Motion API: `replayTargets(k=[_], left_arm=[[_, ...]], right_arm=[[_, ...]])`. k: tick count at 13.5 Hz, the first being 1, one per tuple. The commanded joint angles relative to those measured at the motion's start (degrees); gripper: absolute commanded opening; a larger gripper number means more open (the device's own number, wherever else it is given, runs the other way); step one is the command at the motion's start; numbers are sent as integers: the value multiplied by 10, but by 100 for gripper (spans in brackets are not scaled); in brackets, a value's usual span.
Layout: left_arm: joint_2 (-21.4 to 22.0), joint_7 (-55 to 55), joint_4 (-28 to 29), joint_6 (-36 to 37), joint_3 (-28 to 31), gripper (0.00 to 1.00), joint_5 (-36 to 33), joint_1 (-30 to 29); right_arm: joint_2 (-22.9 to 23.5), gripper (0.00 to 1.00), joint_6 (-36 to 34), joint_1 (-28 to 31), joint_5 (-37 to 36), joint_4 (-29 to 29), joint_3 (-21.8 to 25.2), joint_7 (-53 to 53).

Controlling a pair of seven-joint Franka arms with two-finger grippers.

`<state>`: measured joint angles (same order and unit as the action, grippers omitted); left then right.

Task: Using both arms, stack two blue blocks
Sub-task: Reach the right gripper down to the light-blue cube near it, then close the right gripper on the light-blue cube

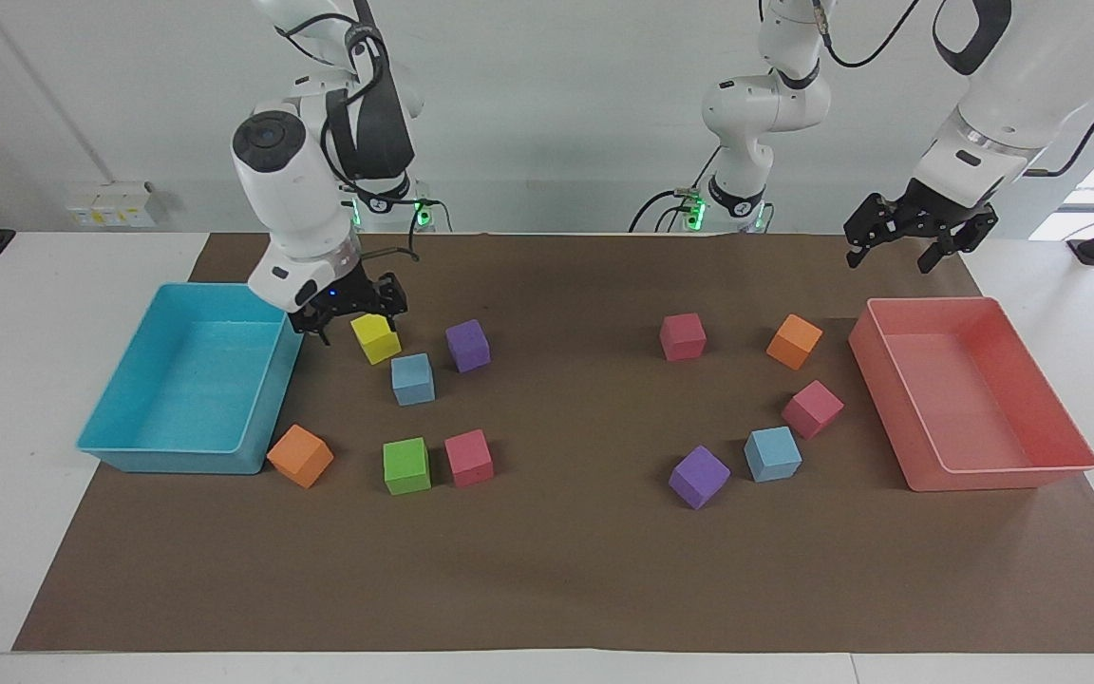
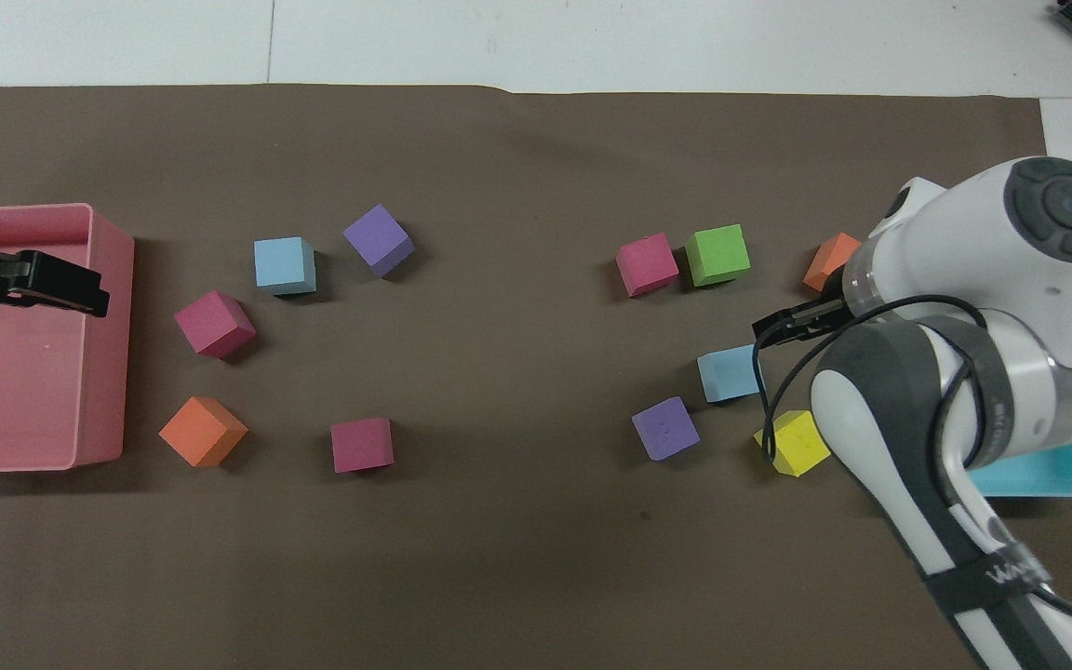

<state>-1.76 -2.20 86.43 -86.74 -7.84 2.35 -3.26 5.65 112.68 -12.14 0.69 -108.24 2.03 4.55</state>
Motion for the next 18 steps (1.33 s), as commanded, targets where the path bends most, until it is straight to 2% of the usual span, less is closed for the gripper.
replayTargets(k=[1, 4, 8, 12, 18], left_arm=[[-4, 2, -11, 11, -4, 100, 7, -7], [-4, 2, -11, 11, -3, 100, 7, -7], [-4, 2, -11, 11, -4, 100, 7, -7], [-4, 2, -11, 11, -4, 100, 7, -7], [-4, 2, -11, 11, -4, 100, 7, -7]], right_arm=[[-6, 100, 38, 2, 9, -52, 1, 26], [5, 100, 82, 0, 11, -81, 0, 52], [17, 100, 112, -2, 58, -112, 0, 98], [27, 100, 148, -3, 60, -140, 0, 112], [41, 100, 157, -16, 60, -145, 0, 116]])
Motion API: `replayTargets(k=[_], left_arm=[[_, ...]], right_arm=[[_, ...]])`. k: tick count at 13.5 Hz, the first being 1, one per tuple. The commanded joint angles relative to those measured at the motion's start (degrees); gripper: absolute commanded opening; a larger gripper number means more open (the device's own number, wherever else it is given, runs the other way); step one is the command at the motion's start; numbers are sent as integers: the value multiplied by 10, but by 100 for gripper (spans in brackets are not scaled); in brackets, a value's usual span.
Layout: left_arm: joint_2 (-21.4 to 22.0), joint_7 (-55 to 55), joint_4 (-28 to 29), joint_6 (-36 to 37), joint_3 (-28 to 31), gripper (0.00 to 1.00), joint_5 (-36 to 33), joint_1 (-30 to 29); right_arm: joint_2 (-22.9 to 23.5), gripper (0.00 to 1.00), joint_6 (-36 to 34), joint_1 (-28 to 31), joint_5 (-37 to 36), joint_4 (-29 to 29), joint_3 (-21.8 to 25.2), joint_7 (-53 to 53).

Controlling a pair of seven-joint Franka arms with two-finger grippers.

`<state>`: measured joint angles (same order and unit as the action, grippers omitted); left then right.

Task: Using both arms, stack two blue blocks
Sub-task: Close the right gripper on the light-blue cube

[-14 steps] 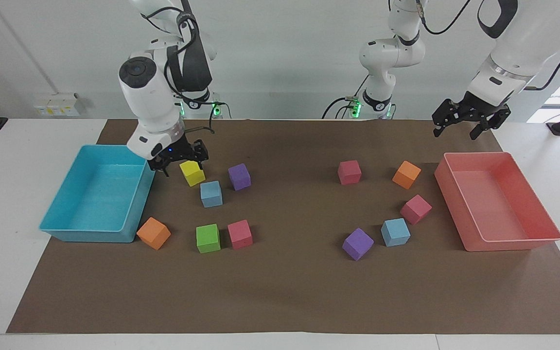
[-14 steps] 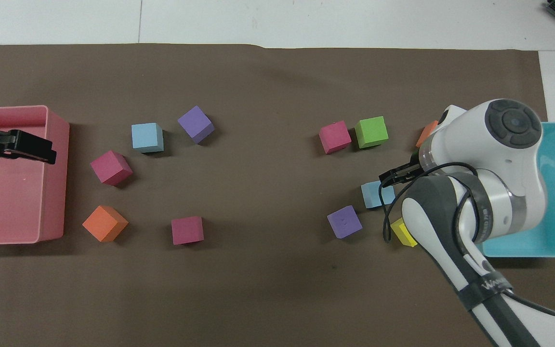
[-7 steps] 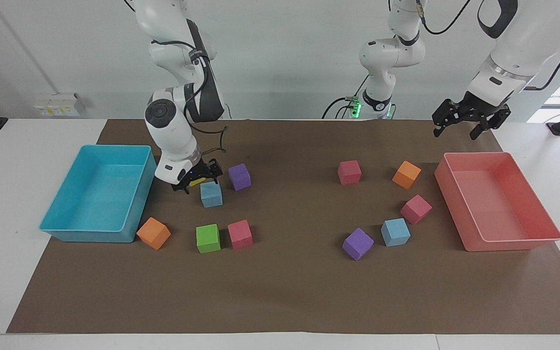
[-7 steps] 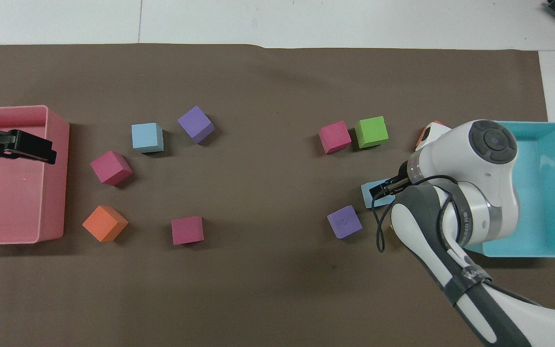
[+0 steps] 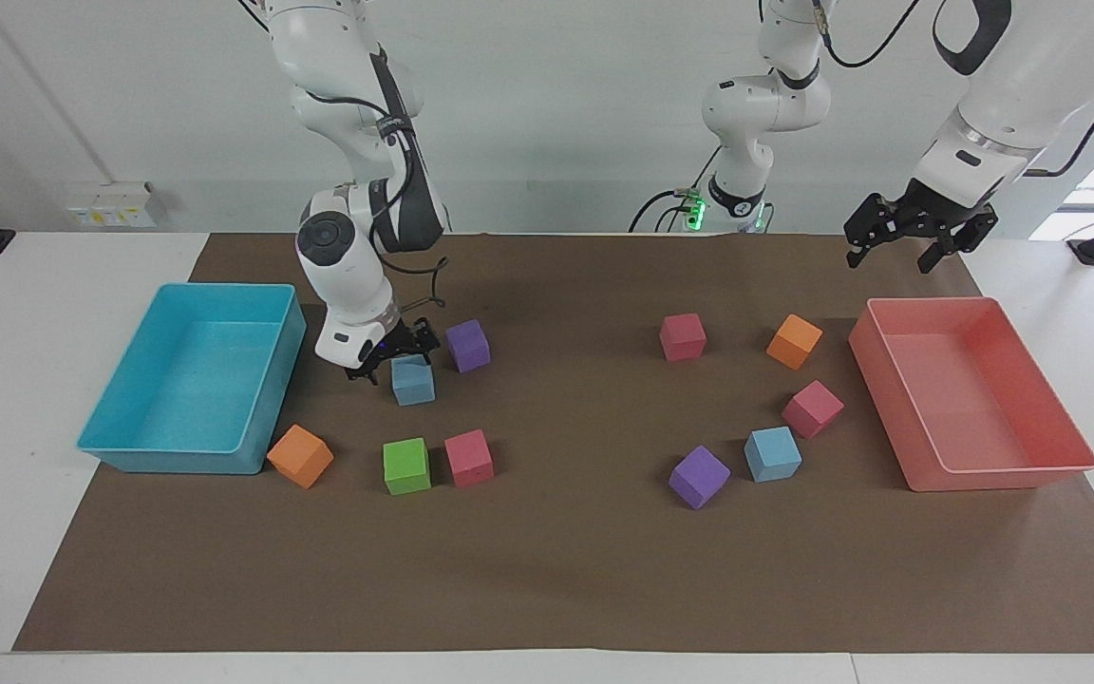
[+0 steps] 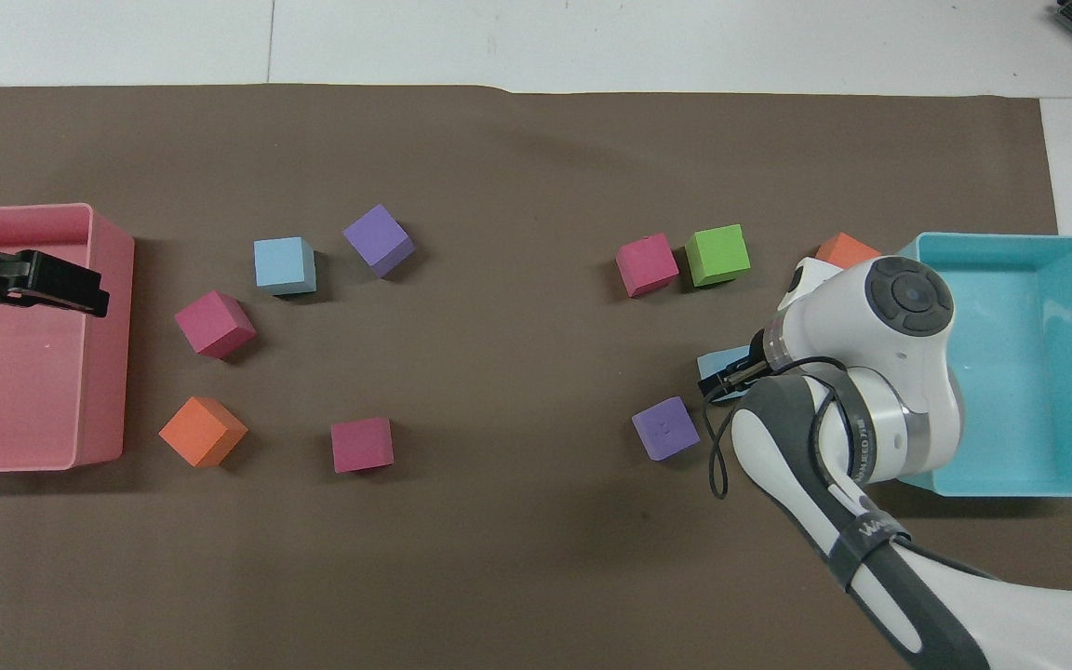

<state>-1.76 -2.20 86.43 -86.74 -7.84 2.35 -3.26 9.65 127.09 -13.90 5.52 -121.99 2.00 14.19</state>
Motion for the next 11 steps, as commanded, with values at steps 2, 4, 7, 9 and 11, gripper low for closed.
replayTargets(k=[2, 4, 7, 9, 11], left_arm=[[-4, 2, -11, 11, -4, 100, 7, -7], [-4, 2, -11, 11, -4, 100, 7, -7], [-4, 2, -11, 11, -4, 100, 7, -7], [-4, 2, -11, 11, -4, 100, 7, -7], [-4, 2, -11, 11, -4, 100, 7, -7]], right_arm=[[1, 100, 13, 3, 12, -8, 0, 29], [2, 100, 18, 3, 12, -15, 0, 34], [5, 100, 39, 3, 12, -30, 0, 34], [6, 100, 42, 3, 12, -31, 1, 34], [14, 100, 49, 3, 12, -32, 1, 33]])
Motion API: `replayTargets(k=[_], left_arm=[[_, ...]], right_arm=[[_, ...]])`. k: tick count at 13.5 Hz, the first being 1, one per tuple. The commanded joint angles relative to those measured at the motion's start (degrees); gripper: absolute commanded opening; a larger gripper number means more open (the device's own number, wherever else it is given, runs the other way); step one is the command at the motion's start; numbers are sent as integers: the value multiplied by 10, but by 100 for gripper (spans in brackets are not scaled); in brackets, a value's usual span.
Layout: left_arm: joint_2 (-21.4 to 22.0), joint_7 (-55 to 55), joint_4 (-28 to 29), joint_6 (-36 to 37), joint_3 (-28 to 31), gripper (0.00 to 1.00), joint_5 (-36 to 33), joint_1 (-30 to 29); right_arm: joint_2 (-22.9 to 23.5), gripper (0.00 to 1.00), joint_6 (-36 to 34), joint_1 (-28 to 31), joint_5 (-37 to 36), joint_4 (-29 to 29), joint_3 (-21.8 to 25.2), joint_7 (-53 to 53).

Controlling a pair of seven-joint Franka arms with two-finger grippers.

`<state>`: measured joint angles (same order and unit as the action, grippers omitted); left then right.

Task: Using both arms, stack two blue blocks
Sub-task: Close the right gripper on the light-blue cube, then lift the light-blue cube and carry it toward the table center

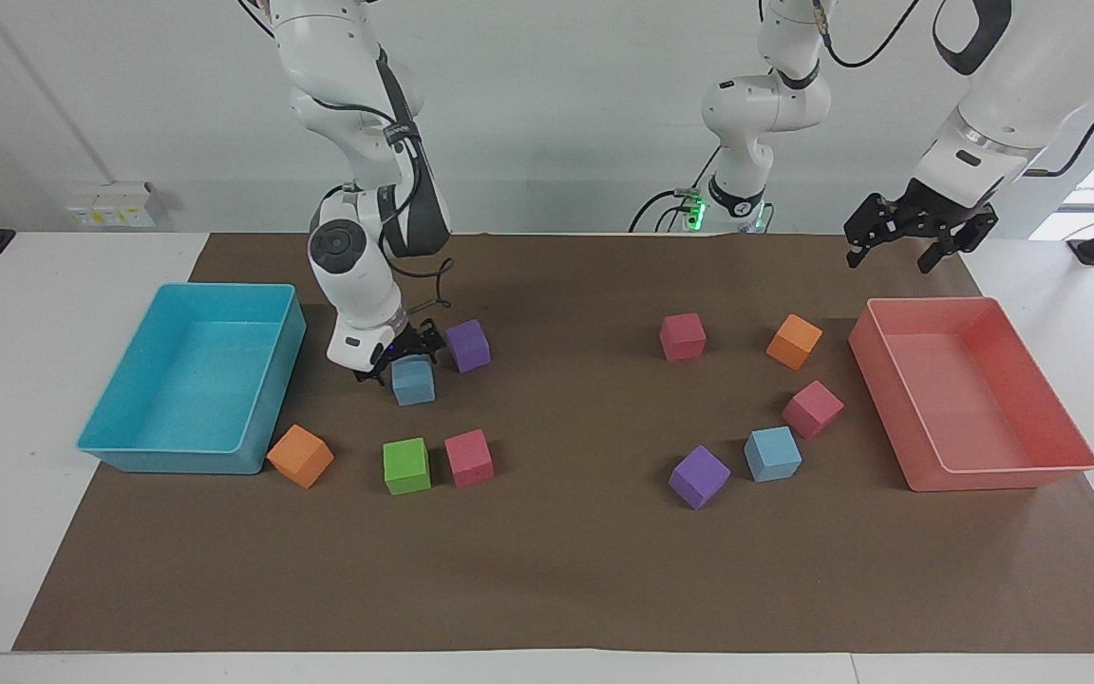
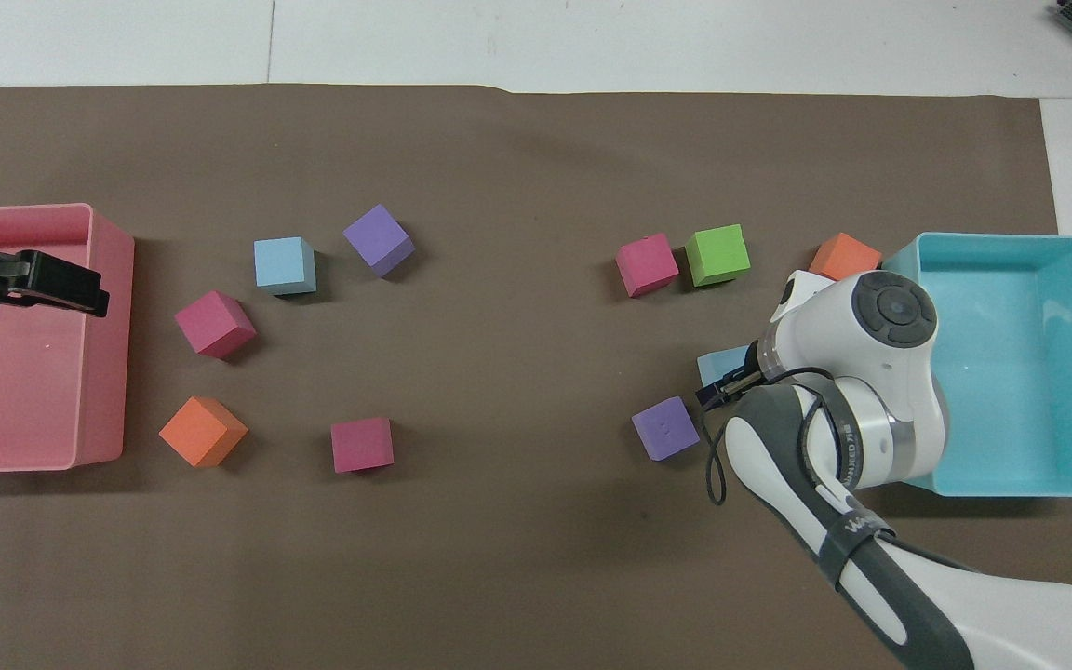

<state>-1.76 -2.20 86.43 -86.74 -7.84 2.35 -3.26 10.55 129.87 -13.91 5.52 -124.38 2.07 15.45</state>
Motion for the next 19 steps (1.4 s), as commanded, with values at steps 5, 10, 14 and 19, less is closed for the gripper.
replayTargets(k=[5, 10, 14, 19], left_arm=[[-4, 2, -11, 11, -4, 100, 7, -7], [-4, 2, -11, 11, -4, 100, 7, -7], [-4, 2, -11, 11, -4, 100, 7, -7], [-4, 2, -11, 11, -4, 100, 7, -7]], right_arm=[[15, 62, 30, 2, 12, -8, 0, 20], [18, 0, 21, 3, 12, 2, 0, 15], [9, 0, -7, 8, 12, 33, 1, 5], [-6, 0, -59, 10, 11, 89, 3, -52]])
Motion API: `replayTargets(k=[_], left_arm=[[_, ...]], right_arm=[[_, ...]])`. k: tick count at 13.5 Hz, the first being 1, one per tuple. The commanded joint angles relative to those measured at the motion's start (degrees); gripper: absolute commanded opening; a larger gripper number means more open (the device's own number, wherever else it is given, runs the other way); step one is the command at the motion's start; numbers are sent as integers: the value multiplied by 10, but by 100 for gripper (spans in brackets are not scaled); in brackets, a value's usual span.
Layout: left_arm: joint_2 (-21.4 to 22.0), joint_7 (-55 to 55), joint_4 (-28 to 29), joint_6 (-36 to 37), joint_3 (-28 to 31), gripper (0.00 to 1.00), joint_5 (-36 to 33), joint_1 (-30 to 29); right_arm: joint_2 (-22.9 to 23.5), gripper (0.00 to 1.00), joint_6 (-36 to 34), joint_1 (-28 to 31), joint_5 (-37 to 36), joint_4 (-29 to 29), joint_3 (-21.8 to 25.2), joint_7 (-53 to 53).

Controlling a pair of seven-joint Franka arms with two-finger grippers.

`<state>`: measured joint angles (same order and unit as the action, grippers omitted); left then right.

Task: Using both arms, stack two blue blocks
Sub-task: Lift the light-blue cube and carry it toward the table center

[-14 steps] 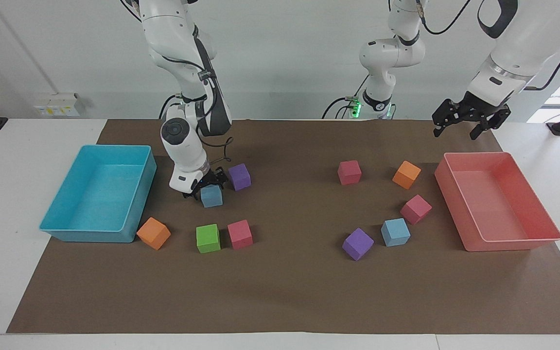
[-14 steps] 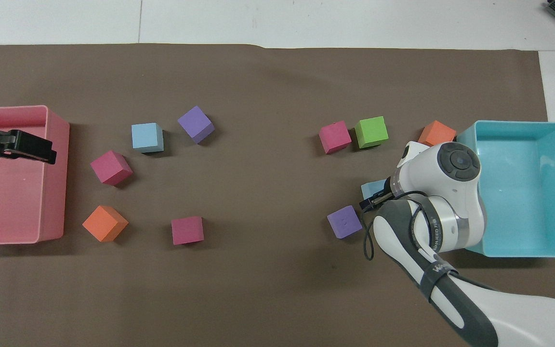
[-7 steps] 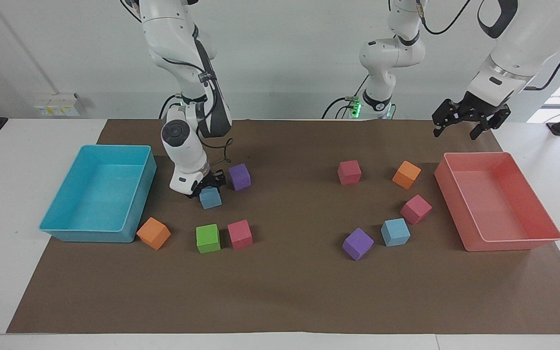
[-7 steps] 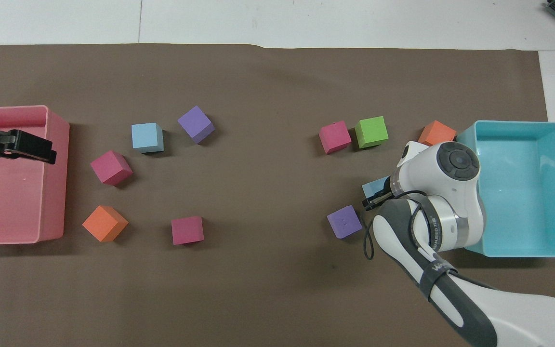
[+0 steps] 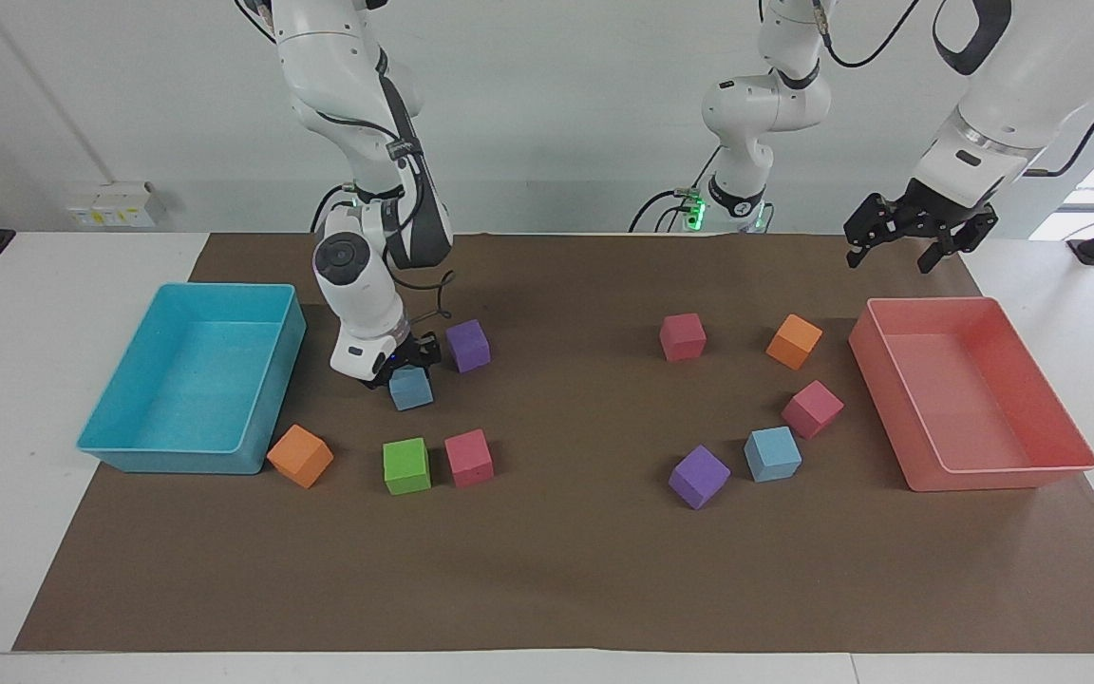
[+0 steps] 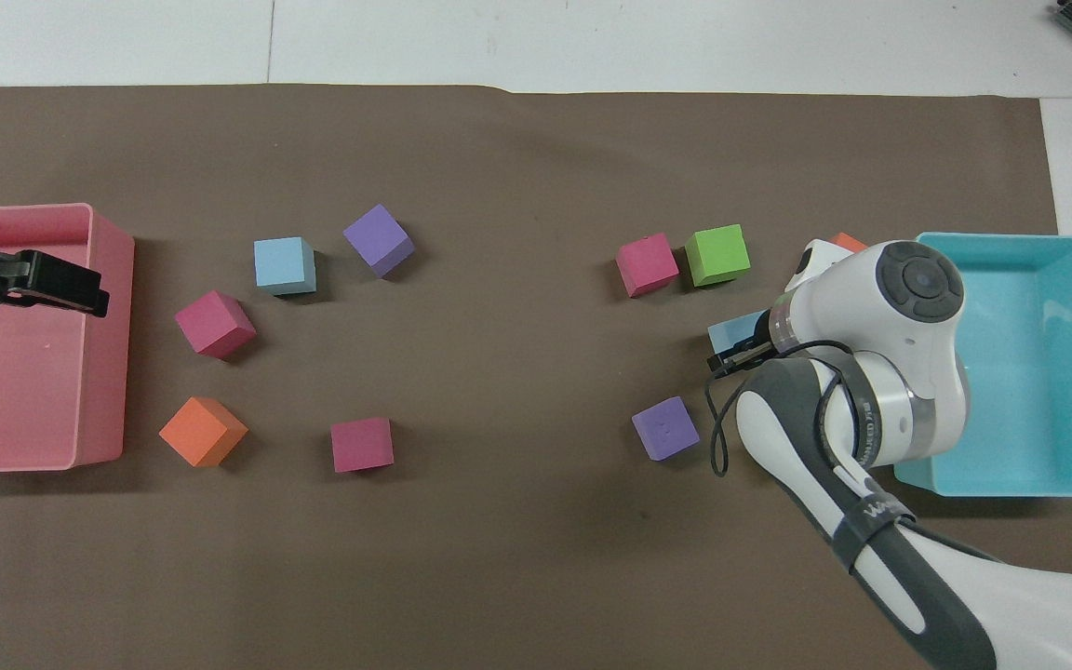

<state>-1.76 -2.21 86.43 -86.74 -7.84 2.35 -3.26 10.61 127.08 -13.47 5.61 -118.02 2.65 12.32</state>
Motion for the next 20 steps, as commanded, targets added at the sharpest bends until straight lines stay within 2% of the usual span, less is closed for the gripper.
replayTargets(k=[1, 2, 6, 12, 16, 20], left_arm=[[-4, 2, -11, 11, -4, 100, 7, -7], [-4, 2, -11, 11, -4, 100, 7, -7], [-4, 2, -11, 11, -4, 100, 7, -7], [-4, 2, -11, 11, -4, 100, 7, -7], [-4, 2, -11, 11, -4, 100, 7, -7], [-4, 2, -11, 11, -4, 100, 7, -7]], right_arm=[[-2, 0, -56, 5, 6, 48, -4, -34], [2, 0, -76, 3, 3, 68, -4, -54], [19, 0, -84, -31, 4, 114, -6, -120], [138, 0, -108, -131, 1, 261, -6, -247], [190, 0, -96, -170, 3, 304, -6, -303], [223, 0, -66, -197, 5, 318, -7, -318]])
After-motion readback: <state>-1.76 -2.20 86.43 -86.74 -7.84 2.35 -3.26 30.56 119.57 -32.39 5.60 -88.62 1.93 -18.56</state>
